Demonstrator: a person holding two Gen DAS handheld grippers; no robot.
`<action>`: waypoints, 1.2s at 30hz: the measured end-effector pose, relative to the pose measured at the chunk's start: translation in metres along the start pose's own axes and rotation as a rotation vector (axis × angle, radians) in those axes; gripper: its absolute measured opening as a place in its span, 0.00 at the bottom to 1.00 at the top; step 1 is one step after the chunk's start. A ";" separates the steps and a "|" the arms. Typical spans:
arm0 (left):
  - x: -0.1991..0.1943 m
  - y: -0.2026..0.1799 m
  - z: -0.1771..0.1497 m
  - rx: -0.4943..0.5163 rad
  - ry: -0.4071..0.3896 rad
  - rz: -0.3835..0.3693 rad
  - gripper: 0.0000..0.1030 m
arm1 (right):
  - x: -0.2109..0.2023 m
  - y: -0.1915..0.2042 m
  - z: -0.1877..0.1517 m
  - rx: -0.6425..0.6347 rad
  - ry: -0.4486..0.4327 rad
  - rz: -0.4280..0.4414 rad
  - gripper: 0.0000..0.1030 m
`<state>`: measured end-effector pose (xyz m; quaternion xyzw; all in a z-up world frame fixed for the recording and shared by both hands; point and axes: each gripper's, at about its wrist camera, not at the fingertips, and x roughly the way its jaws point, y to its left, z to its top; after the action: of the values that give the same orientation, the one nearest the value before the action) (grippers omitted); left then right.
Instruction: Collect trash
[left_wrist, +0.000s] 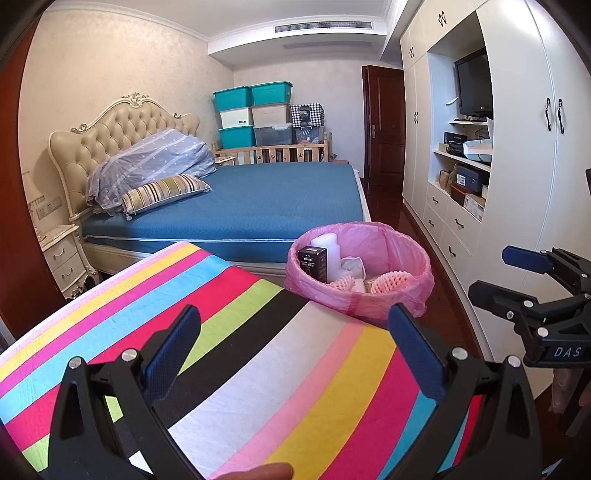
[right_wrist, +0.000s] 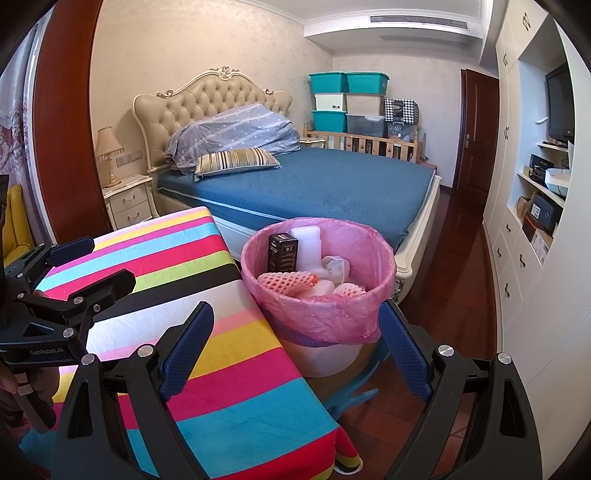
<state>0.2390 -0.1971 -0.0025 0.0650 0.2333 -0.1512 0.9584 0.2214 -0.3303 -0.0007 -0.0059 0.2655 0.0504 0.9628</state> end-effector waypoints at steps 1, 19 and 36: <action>0.000 -0.001 0.000 0.001 0.001 0.000 0.95 | 0.000 0.000 0.000 0.000 0.000 0.000 0.82; 0.002 -0.002 -0.007 0.000 0.011 -0.009 0.95 | 0.002 -0.001 0.000 0.004 0.000 -0.001 0.82; 0.000 0.001 -0.009 0.001 0.011 -0.007 0.95 | 0.002 -0.001 0.000 0.004 -0.001 0.000 0.82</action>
<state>0.2358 -0.1944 -0.0105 0.0655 0.2385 -0.1544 0.9565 0.2228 -0.3308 -0.0018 -0.0039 0.2653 0.0497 0.9629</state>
